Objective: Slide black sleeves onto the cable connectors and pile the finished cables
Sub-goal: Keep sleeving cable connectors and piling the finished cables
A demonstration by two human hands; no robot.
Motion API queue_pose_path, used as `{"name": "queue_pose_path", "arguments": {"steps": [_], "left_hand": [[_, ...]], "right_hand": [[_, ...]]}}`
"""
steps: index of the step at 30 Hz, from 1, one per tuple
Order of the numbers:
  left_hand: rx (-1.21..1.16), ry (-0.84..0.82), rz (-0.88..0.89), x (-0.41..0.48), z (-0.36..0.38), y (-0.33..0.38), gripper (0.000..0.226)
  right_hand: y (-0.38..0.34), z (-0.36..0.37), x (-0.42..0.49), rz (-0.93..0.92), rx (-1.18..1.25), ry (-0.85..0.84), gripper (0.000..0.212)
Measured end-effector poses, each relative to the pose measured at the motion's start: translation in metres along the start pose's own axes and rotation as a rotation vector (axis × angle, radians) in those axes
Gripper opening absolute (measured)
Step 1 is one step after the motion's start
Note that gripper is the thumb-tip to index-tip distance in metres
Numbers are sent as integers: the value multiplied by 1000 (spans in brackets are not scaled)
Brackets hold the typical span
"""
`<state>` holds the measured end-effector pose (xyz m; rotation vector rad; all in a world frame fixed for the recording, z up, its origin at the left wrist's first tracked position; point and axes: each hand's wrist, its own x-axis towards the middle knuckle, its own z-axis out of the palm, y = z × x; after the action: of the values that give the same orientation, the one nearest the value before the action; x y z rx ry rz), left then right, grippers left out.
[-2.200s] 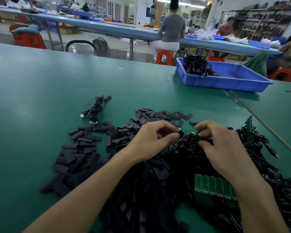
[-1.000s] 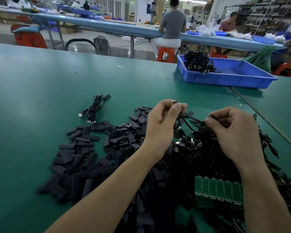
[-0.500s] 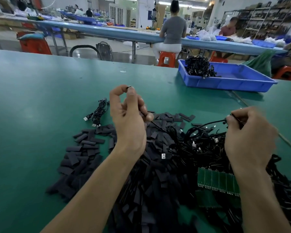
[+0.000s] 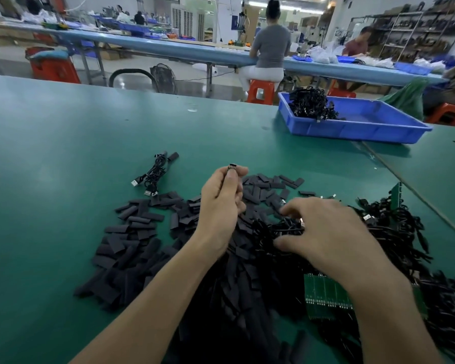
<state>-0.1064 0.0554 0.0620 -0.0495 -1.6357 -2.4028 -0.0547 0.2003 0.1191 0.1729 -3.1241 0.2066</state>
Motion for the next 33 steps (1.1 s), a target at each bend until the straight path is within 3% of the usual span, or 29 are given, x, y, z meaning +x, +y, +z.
{"name": "queue_pose_path", "arguments": {"steps": [2,5,10,14,17,20,24,28,33], "left_hand": [[-108,-21,41,-3,4,7,28],[-254,-20,130,-6,8,27,27],[-311,66,328,-2,14,62,25],[-280,229,395,3,6,62,23],[-262,278,300,7,2,54,23],[-289,246,168,9,3,45,24],[-375,204,103,10,8,39,25],[-451,167,-3,15,10,36,16],[-155,33,-84,10,11,13,15]], "right_hand": [[-6,5,1,-99,-109,-67,55],[2,11,0,-20,-148,-167,64],[26,17,6,125,-55,-163,32],[29,16,10,95,-37,-153,49],[32,15,11,79,-24,-196,50],[30,15,8,-28,57,-168,28],[26,15,10,-170,344,-77,7],[28,23,18,-147,449,89,19],[22,30,23,-198,544,141,21]]}}
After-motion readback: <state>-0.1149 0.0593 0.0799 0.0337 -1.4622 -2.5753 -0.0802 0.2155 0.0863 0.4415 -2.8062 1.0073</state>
